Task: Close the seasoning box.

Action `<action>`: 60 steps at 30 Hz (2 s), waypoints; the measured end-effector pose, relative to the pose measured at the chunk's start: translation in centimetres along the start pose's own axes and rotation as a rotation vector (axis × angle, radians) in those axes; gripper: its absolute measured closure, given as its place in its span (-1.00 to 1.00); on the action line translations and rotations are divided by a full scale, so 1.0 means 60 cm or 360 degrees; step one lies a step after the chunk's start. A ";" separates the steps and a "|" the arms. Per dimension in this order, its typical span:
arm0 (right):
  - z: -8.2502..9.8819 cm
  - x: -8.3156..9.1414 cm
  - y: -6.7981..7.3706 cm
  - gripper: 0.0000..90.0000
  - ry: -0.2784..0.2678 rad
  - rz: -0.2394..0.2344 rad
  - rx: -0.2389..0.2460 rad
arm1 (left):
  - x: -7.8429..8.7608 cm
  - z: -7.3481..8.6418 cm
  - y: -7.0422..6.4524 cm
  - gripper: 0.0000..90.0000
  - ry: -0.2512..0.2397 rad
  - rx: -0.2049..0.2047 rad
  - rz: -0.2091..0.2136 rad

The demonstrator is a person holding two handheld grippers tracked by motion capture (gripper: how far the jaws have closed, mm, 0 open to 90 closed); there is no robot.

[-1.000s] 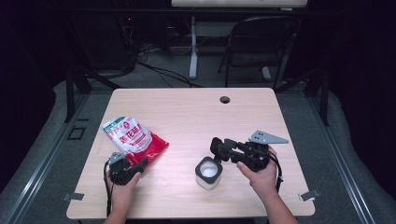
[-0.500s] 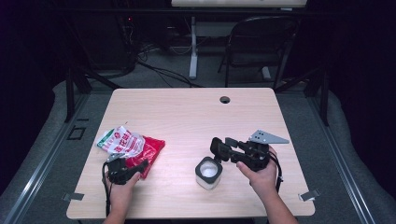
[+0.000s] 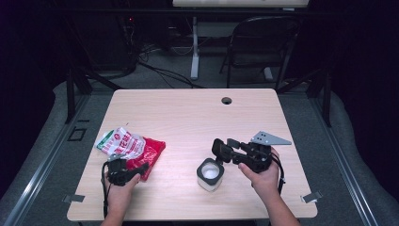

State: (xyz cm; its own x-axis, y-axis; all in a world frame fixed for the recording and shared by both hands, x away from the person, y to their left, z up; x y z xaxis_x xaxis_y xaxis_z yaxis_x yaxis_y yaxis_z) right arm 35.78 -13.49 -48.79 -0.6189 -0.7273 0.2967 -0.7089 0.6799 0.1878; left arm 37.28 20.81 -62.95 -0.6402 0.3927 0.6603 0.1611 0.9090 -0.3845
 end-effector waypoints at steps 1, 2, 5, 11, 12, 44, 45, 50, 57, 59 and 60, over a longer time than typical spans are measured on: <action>0.000 0.001 -0.001 0.28 0.0002 0.0002 0.0002 | 0.002 0.000 -0.001 -0.36 0.0021 -0.0020 -0.0007; 0.000 0.001 -0.001 0.28 0.0002 0.0001 0.0001 | 0.002 0.000 -0.002 -0.35 0.0028 -0.0040 -0.0017; 0.000 0.002 -0.004 0.28 -0.0002 0.0015 -0.0004 | 0.003 0.001 -0.003 -0.35 0.0079 -0.0042 -0.0031; -0.002 0.007 -0.012 0.27 -0.0010 0.0040 -0.0009 | 0.016 -0.005 0.002 -0.36 0.0179 0.0035 -0.0059; -0.002 0.007 -0.012 0.27 -0.0015 0.0038 -0.0013 | 0.019 -0.007 0.003 -0.35 0.0180 0.0052 -0.0063; 0.013 -0.003 -0.032 0.18 0.0042 0.0098 -0.0042 | 0.068 -0.011 -0.014 -0.24 0.0301 -0.0190 -0.0110; 0.014 -0.003 -0.032 0.18 0.0050 0.0099 -0.0036 | 0.068 -0.011 -0.014 -0.24 0.0301 -0.0190 -0.0110; 0.014 -0.002 -0.031 0.18 0.0052 0.0098 -0.0036 | 0.074 -0.008 -0.004 -0.23 0.0409 -0.0179 -0.0135; 0.015 -0.004 -0.031 0.18 0.0052 0.0101 -0.0040 | 0.089 -0.014 -0.019 -0.22 0.0407 -0.0196 -0.0081; 0.015 -0.004 -0.030 0.18 0.0047 0.0097 -0.0041 | 0.086 -0.005 -0.015 -0.22 0.0444 -0.0156 -0.0063; 0.014 -0.004 -0.029 0.18 0.0042 0.0091 -0.0037 | 0.088 -0.003 -0.014 -0.21 0.0435 -0.0138 -0.0059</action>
State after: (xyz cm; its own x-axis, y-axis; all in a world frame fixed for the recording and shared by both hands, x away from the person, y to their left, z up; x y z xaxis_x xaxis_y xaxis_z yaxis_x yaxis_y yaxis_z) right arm 36.85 -14.58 -49.96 -0.6489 -0.6847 0.3318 -0.6644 0.7225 0.1913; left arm 33.92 22.15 -59.03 -0.4224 0.3716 0.8267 0.2127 0.9273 -0.3081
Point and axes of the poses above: each handheld gripper's, and its own axes: x roughly backward along the jaws, z roughly out of its underside, y roughly to its left, the point moved 8 cm from there along -x, roughly forward along the jaws, and after that the axes turned 5 degrees about x, right-handed, at the moved point
